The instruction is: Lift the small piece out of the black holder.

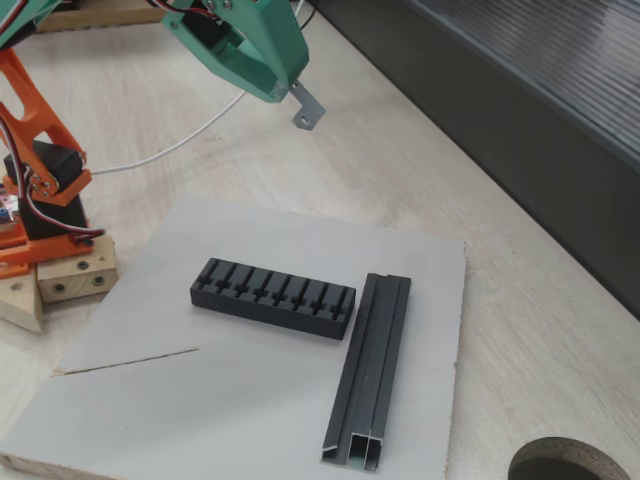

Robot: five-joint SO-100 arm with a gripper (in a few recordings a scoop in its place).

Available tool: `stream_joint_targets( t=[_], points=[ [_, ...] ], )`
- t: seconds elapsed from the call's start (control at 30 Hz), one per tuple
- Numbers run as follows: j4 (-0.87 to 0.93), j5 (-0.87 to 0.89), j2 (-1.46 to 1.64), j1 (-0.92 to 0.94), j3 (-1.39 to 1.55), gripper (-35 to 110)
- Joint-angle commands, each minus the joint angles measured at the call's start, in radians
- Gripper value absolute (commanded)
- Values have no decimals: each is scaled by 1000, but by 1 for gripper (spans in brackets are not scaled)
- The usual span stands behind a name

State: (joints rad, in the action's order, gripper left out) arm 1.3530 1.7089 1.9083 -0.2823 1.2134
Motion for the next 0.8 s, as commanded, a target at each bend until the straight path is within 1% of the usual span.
stream_joint_targets(
  t=[0.0,0.77],
  points=[
    [8,3,29,2,-12,6],
    [-2,3,26,0,-12,6]
  ],
)
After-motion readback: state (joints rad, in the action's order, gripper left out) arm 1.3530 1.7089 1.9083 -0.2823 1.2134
